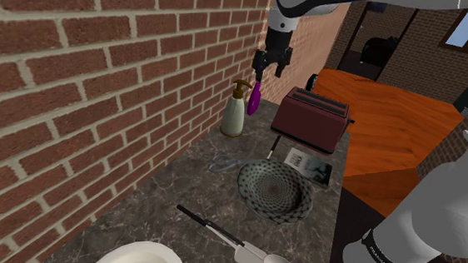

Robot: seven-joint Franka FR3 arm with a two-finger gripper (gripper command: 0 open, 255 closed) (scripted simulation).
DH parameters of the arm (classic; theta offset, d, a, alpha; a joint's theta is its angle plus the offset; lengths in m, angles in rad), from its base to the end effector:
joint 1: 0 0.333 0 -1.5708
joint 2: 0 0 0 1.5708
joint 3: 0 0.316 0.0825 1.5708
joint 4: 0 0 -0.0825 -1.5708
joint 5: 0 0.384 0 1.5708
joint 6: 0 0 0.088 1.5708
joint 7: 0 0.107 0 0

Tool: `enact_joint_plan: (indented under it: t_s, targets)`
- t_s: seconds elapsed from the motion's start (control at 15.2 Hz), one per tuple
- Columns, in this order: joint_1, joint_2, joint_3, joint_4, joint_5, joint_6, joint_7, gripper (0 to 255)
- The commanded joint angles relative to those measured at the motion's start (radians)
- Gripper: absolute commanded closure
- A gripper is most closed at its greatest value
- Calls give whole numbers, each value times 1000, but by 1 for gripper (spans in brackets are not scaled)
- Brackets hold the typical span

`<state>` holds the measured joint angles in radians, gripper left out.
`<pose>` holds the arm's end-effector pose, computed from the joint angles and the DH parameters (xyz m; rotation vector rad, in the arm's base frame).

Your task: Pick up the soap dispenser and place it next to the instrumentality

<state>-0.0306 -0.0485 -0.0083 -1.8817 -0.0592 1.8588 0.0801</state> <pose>0.5495 -0.0261 0.5281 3.0812 -0.1587 0.0413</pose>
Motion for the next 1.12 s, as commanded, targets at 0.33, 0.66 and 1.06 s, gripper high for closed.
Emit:
enact_joint_plan:
  t_s: [0.33,0.66,1.06]
  targets:
    - [-5,290,-5,289,9,-15,2,0]
    - [-10,529,-7,582,18,-80,2,0]
    - [-13,579,-8,583,19,-33,3,0]
